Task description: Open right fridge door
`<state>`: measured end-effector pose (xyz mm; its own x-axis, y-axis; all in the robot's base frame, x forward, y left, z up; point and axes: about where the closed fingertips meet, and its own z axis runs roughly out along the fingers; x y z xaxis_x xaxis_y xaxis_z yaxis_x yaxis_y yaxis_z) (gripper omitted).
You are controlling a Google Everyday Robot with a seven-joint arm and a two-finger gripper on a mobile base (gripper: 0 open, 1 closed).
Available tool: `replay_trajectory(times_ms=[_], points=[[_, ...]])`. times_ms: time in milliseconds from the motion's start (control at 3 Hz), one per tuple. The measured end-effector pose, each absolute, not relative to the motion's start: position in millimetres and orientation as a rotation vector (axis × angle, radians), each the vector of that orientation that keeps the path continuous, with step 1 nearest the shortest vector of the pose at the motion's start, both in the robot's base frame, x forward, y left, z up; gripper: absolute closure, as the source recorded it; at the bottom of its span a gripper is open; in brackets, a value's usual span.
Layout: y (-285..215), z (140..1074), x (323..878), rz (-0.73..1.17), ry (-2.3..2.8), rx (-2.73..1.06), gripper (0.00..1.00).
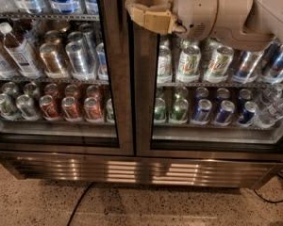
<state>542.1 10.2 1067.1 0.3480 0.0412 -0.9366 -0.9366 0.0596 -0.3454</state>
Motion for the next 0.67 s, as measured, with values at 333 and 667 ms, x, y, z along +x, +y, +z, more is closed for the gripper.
replay_trajectory(times_ms=[333, 667], points=[[1.8, 1064.9, 542.9, 0.921, 0.943, -1.237, 1.00], [2.3, 1064.9, 543.3, 0.921, 0.943, -1.236, 1.00]])
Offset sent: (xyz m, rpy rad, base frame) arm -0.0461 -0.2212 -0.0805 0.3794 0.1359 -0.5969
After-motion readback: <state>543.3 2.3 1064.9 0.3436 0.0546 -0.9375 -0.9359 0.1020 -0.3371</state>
